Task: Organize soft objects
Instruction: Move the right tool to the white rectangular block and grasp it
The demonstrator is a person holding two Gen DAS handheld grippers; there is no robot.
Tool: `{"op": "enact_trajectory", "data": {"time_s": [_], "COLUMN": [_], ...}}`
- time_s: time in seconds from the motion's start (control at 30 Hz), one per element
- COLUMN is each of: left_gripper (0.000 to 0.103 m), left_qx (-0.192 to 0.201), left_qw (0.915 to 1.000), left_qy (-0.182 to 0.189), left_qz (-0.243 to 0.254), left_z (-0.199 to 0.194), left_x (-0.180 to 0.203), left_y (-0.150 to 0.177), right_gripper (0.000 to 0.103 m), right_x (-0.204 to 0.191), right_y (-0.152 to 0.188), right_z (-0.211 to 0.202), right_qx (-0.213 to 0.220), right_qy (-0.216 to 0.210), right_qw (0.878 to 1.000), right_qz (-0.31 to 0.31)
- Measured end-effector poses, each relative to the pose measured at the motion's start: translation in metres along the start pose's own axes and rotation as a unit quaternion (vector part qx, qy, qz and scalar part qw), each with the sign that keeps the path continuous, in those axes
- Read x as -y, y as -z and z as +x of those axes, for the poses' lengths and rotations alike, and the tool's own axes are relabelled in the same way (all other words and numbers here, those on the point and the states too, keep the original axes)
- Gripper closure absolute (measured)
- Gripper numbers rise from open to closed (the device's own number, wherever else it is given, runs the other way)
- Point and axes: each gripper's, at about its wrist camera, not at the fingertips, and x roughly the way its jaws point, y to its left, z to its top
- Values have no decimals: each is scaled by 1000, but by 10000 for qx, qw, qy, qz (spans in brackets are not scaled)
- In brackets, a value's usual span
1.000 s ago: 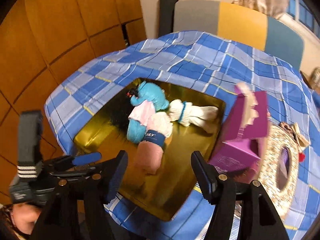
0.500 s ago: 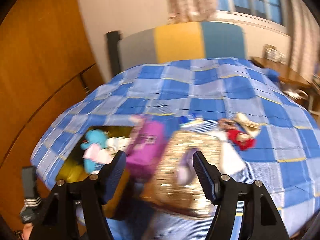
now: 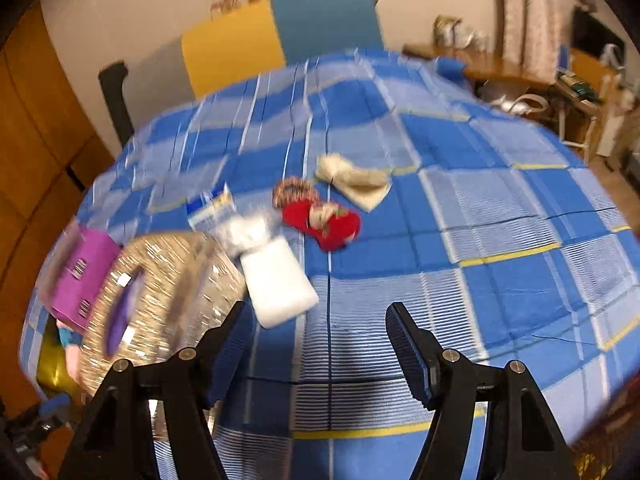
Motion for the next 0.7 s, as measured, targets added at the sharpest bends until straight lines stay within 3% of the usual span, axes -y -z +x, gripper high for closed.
{"op": "enact_trajectory", "data": {"time_s": [0.27, 0.57, 0.7], "left_gripper": [38, 38, 38], "left_qx": [-126, -126, -118], "left_qw": [9996, 9997, 9997], "left_qy": [-30, -79, -68], "left_qz": [237, 184, 217], "left_z": [7, 7, 6], "left_x": [17, 20, 24], "left_y": [3, 0, -2], "right_gripper": [33, 33, 33], "right_x": [-1, -26, -28], "right_y": [-12, -21, -22], "right_z": [66, 97, 113], "right_qx": [-671, -1079, -1226], "right_qy": [-596, -755, -656], "right_qw": [9935, 9744, 9708], "right_qz": [-699, -1824, -1957]}}
